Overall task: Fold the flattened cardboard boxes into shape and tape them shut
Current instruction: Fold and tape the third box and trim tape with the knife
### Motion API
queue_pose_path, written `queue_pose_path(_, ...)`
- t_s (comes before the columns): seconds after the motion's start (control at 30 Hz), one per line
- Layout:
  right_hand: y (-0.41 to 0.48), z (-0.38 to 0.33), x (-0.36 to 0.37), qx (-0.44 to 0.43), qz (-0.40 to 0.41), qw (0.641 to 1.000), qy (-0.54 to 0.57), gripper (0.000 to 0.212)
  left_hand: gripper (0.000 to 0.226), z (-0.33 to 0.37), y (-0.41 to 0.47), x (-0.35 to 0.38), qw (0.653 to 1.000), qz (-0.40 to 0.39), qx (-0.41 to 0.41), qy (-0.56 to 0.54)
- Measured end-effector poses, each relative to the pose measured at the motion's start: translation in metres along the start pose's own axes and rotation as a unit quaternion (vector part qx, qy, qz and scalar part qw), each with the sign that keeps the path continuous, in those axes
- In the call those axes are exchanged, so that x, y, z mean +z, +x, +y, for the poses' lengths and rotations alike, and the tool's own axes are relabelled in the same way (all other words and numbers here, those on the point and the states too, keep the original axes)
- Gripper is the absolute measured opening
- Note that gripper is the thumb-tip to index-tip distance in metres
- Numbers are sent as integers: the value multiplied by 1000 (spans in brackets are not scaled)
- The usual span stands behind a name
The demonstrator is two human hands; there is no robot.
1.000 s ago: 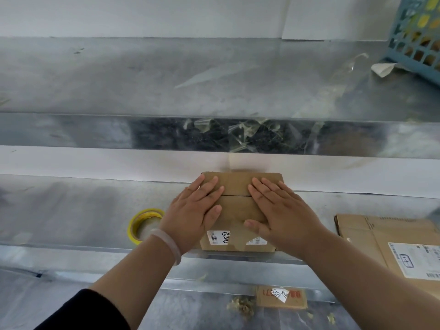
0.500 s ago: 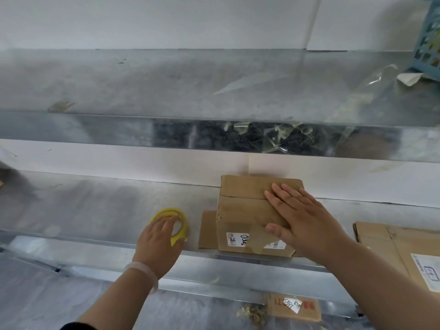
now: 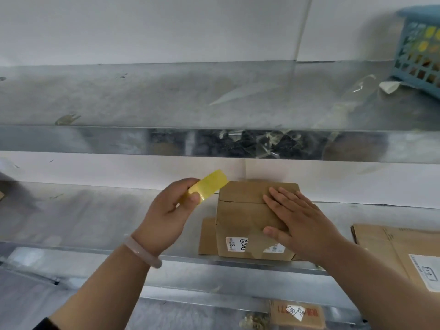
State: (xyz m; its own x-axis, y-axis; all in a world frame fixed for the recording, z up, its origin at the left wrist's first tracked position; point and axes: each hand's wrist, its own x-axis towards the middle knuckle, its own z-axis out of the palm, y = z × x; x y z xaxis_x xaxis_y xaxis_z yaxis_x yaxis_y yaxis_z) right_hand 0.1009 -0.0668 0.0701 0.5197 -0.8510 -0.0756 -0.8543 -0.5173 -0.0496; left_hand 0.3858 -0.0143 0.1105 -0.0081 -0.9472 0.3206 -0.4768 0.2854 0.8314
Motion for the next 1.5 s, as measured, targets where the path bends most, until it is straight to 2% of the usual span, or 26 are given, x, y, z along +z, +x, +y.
queue_pose_path(0.1,1,1,-1,-3,11,1000,15,120,21,35,29,23,992,-46,-15,-114)
queue_pose_path(0.2,1,3,1,-9,12,999,28,121,15,49,51,52,985,-76,-56,-143)
queue_pose_path(0.3,1,5,4,-9,48,998,39,112,15,50,62,70,987,-145,-65,-17)
queue_pose_path(0.37,1,7,11,13,42,998,46,124,15,48,66,72,983,-164,-50,64)
queue_pose_path(0.43,1,7,14,41,37,996,68,131,15,48,70,71,981,-169,-55,82)
queue_pose_path(0.5,0,9,15,52,33,989,134,125,14,49,76,71,975,-184,-58,110)
queue_pose_path(0.57,-6,11,13,64,74,958,270,110,15,51,80,75,966,-212,-43,142)
queue_pose_path(0.6,-9,12,10,82,111,924,357,94,19,54,81,78,959,-229,-23,163)
queue_pose_path(0.67,-17,15,-2,147,163,830,512,51,29,59,83,84,944,-259,15,203)
queue_pose_path(0.7,-19,17,-10,178,164,787,567,40,31,61,84,87,938,-268,28,218)
queue_pose_path(0.73,-18,20,-18,194,157,773,583,36,29,63,85,89,933,-272,37,230)
queue_pose_path(0.83,-11,26,-30,214,131,791,558,29,26,68,86,97,922,-280,63,261)
queue_pose_path(1.03,-6,33,-26,253,124,735,617,32,20,76,90,106,905,-292,63,303)
queue_pose_path(1.27,-9,36,-34,248,143,717,635,30,25,79,94,109,916,-277,15,289)
queue_pose_path(1.37,-17,38,-46,231,175,680,673,25,27,78,93,113,919,-261,14,296)
queue_pose_path(1.5,-27,42,-57,207,218,609,734,23,37,84,95,122,909,-247,14,335)
